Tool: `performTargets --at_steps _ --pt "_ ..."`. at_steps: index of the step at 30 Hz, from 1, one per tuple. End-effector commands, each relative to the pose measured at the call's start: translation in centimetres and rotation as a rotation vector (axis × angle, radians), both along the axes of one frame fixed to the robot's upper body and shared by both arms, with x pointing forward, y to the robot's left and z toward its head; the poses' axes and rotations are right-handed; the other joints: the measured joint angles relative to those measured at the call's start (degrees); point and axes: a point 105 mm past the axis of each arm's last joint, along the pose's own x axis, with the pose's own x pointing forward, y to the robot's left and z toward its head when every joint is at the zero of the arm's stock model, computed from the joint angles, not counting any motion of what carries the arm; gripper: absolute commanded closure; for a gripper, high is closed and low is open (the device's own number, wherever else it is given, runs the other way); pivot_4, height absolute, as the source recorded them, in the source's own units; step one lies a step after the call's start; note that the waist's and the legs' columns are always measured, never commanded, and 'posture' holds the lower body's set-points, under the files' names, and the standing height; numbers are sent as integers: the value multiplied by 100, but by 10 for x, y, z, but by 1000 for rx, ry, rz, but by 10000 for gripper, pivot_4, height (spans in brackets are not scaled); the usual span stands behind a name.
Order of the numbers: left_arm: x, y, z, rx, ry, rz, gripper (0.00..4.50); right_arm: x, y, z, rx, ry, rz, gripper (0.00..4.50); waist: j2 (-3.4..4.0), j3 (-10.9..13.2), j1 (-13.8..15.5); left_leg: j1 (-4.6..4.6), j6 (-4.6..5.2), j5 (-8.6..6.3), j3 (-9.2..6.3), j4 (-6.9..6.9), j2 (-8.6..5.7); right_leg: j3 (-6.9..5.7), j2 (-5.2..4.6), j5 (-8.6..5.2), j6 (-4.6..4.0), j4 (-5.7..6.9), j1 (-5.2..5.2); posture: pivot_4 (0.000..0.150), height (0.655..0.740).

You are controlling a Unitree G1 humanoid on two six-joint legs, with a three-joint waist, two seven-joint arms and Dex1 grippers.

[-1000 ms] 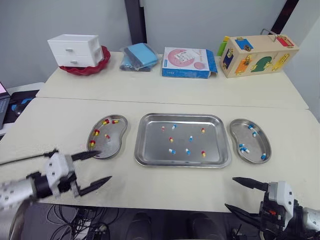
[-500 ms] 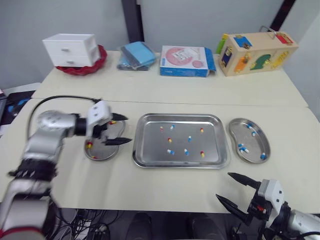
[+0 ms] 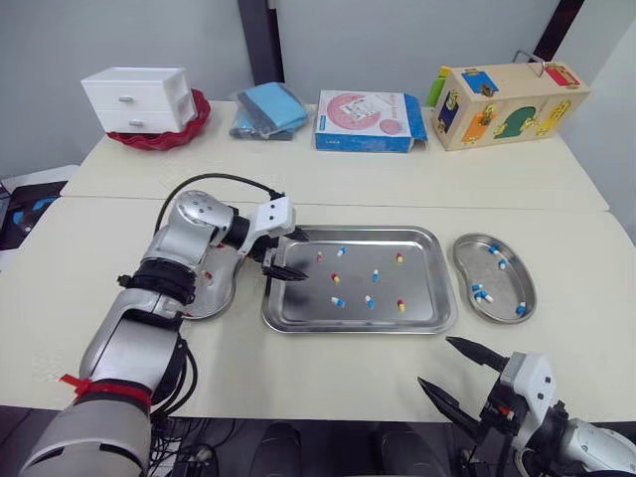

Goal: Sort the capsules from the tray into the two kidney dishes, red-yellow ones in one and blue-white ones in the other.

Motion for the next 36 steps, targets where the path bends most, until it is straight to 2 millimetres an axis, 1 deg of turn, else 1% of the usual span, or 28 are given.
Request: performTargets --at_steps 1,4,7,10,16,25,36 --pt "7 -4 5 9 -41 -1 0 0 5 10 14 -25 7 604 0 0 -5 0 0 0 -1 1 0 0 0 0 0 0 0 1500 7400" --pt "9 -8 3 7 -41 2 0 0 5 10 13 -22 4 604 0 0 -6 -1 0 0 -2 1 0 -2 0 0 0 1 0 1500 7400" --pt "10 -11 4 -2 -39 -2 5845 0 5 10 9 -18 2 0 0 0 1 -4 0 0 -4 2 0 -3 0 0 0 0 0 1500 7400" --pt "13 -12 4 4 -51 13 15361 0 3 8 5 -13 1 0 0 0 2 -4 0 0 -5 3 0 -5 0 0 0 0 0 1500 7400" --pt "17 -7 -4 39 -62 43 15361 -3 1 2 0 1 3 0 0 0 2 -3 0 0 -5 3 0 -5 0 0 0 1 0 1500 7400" --pt "21 -19 -1 3 -56 57 15361 -4 0 -3 2 7 6 0 0 0 22 -6 0 0 -9 7 -2 -9 -1 0 0 1 1 1500 7400" --pt "23 -21 -10 19 -39 79 15361 -5 4 -1 2 2 4 0 0 0 28 -5 0 0 -10 8 -2 -10 0 0 1 3 2 1500 7400"
